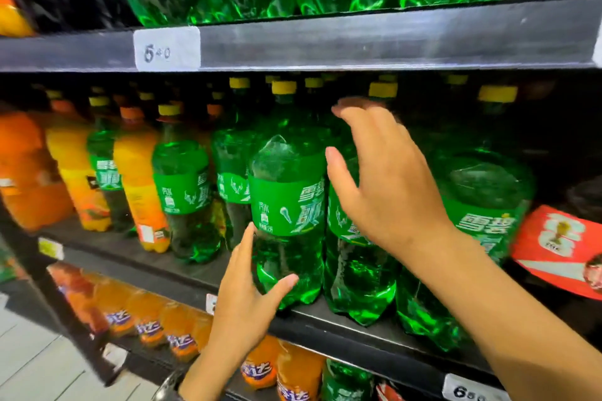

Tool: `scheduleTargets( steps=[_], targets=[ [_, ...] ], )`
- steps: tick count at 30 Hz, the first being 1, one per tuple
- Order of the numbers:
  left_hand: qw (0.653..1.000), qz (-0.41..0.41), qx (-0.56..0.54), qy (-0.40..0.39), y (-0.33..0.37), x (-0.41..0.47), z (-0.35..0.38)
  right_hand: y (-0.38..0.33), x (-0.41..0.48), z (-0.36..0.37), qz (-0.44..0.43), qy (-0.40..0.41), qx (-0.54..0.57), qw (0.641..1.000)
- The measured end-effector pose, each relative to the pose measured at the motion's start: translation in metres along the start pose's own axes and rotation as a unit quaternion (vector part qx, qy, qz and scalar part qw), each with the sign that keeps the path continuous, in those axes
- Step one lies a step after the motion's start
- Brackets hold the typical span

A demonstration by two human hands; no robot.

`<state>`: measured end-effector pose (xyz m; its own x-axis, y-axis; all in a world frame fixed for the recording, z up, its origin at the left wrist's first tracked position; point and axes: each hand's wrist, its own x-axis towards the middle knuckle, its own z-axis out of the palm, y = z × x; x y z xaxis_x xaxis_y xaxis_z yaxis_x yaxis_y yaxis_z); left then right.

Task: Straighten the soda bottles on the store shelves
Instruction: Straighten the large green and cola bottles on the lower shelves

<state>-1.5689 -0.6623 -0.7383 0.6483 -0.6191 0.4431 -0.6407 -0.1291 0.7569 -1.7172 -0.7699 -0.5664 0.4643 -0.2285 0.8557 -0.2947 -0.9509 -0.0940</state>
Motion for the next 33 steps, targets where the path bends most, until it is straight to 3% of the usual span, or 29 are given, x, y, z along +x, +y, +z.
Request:
scheduleTargets(
  steps=[7,9,12,18,21,24,29,30,33],
  targets=[
    [0.986,-0.065,-0.116,-0.104,-0.018,0.004,-0.012,-0.008,0.039,0.021,0.064,-0.07,0.01,0.995],
    [0.991,-0.037,-0.066,-0.108,-0.019,0.002,-0.009,-0.014,0.048,0.027,0.071,-0.088,0.001,0.994],
    [0.999,0.018,0.004,-0.041,-0.015,0.0,0.0,-0.018,0.055,0.033,0.102,-0.117,0.0,0.988],
    [0.998,-0.007,-0.053,-0.015,-0.028,0.005,0.001,-0.03,0.056,0.036,0.125,-0.136,-0.051,0.982],
    [0.996,-0.018,-0.078,-0.048,-0.034,0.007,-0.005,-0.037,0.054,0.04,0.13,-0.099,-0.088,0.983],
    [0.995,0.026,-0.056,-0.078,-0.039,0.008,-0.005,-0.042,0.047,0.043,0.13,-0.079,-0.103,0.983],
    [0.99,0.078,-0.003,-0.118,-0.036,0.017,-0.03,-0.043,0.034,0.054,0.139,-0.143,-0.102,0.975],
    [0.991,0.098,-0.002,-0.095,-0.033,0.024,-0.041,-0.044,0.033,0.055,0.138,-0.147,-0.116,0.973],
    [0.98,0.183,0.01,0.073,-0.018,0.059,-0.078,-0.048,0.032,0.058,0.141,-0.118,-0.157,0.97]
  ],
)
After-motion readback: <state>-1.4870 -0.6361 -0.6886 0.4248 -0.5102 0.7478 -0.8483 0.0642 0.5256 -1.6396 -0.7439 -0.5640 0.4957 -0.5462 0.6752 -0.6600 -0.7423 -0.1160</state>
